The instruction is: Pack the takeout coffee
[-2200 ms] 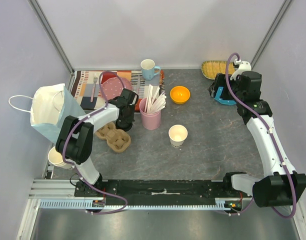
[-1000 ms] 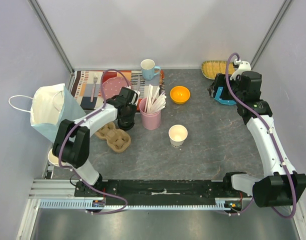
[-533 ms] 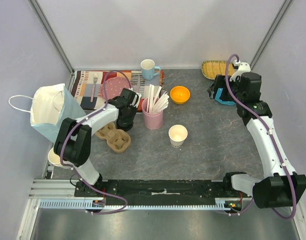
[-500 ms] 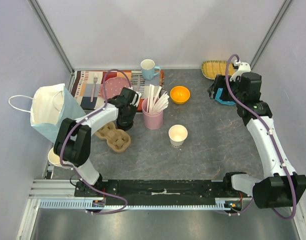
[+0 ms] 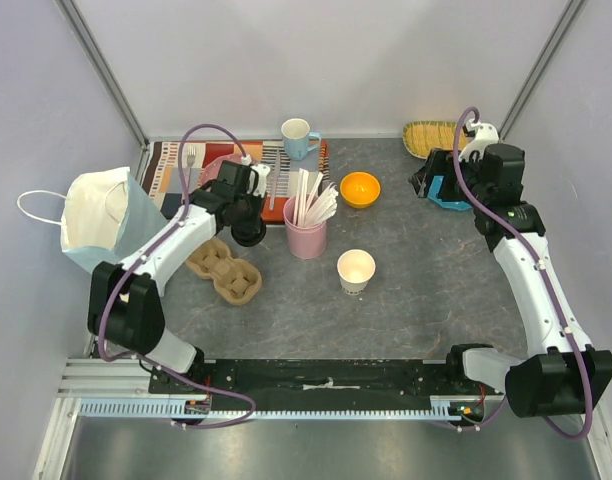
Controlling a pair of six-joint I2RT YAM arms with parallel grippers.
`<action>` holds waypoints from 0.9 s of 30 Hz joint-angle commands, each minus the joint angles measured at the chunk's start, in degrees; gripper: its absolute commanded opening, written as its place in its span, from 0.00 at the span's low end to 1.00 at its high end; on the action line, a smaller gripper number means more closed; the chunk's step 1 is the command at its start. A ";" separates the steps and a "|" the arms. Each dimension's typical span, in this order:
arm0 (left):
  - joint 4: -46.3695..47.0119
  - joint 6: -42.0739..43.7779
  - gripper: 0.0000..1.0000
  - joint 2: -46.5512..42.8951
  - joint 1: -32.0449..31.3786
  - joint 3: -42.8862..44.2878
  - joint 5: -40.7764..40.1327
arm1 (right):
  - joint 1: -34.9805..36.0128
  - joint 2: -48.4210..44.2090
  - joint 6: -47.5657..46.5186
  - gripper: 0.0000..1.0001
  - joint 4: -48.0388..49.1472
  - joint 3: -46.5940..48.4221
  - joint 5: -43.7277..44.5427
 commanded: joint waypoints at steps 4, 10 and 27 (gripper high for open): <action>-6.00 -1.48 0.02 -6.57 2.95 7.70 11.73 | 2.50 -2.66 2.29 0.98 10.17 1.68 -17.38; -11.19 -2.45 0.02 -10.43 3.74 14.20 20.52 | 17.25 0.58 2.99 0.98 13.95 6.16 -23.46; -10.93 -9.92 0.02 -20.99 5.68 21.68 41.54 | 32.91 12.80 26.56 0.67 47.36 3.70 -32.08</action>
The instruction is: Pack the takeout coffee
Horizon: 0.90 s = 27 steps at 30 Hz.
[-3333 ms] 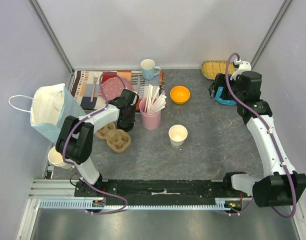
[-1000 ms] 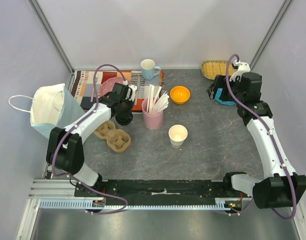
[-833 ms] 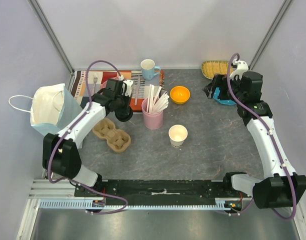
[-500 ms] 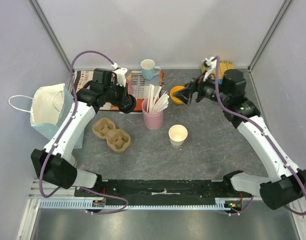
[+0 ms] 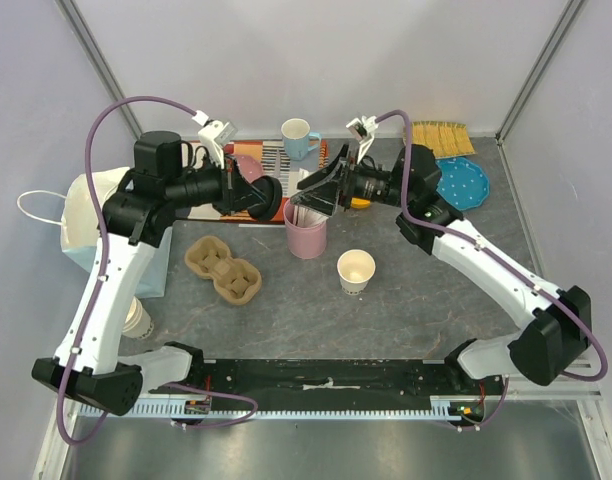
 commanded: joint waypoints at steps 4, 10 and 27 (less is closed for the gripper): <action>2.12 -3.34 0.02 -1.75 0.10 2.82 6.91 | 1.31 3.08 2.17 0.64 5.92 1.28 -4.19; 2.82 -4.04 0.02 -1.84 0.01 2.91 7.70 | 1.40 4.31 5.85 0.64 9.51 -0.11 -7.09; 4.41 -5.01 0.02 -2.11 0.10 2.73 10.25 | 1.75 8.27 16.41 0.38 22.27 -1.70 -9.82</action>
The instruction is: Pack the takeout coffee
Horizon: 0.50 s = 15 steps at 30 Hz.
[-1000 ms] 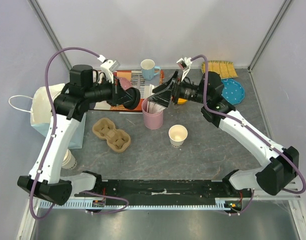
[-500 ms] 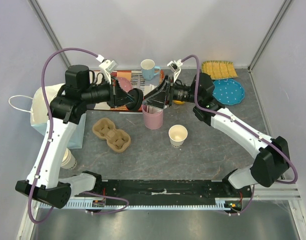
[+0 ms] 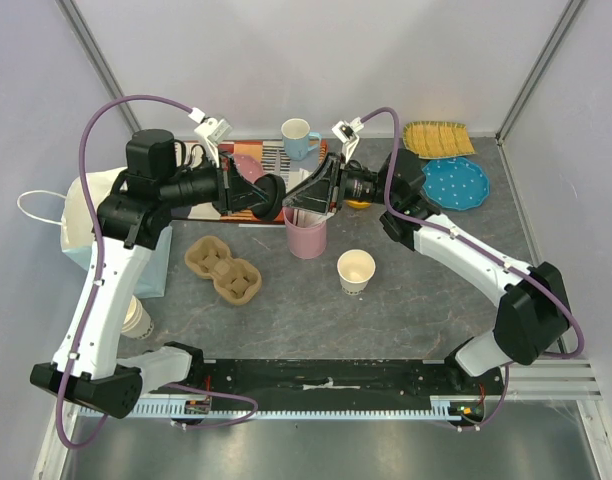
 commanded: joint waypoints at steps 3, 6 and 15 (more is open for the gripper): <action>2.81 -2.45 0.02 -0.97 -0.12 2.03 4.18 | 0.62 1.02 2.38 0.35 5.55 -0.04 -1.53; 3.07 -2.80 0.02 -1.06 -0.12 1.95 4.70 | 0.53 1.10 2.47 0.38 5.81 0.13 -1.36; 3.52 -3.25 0.02 -1.24 -0.12 2.12 5.23 | 0.53 1.54 1.24 0.44 3.53 1.01 -0.39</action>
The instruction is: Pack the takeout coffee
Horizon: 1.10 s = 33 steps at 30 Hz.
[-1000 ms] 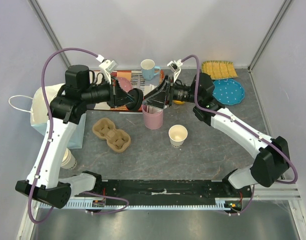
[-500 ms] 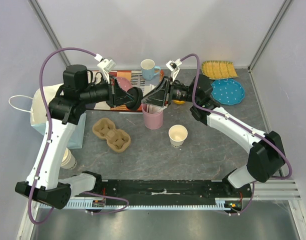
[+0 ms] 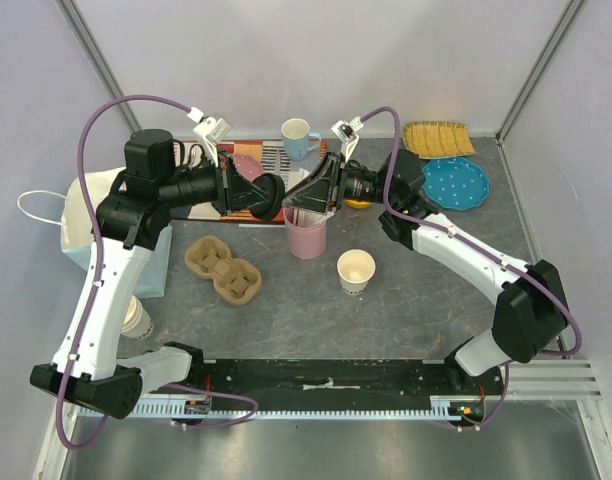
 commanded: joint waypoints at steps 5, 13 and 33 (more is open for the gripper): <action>2.97 -2.00 0.02 -0.97 -0.33 2.56 4.25 | 0.57 0.41 -4.24 0.51 -4.97 1.54 1.51; 2.88 -1.38 0.02 -1.06 -0.33 1.77 3.80 | 0.66 -0.30 -4.26 0.36 -5.09 1.98 1.61; 1.92 -0.24 0.02 -1.32 -0.25 1.24 -0.85 | 0.66 0.76 -7.30 0.00 -10.66 1.36 1.69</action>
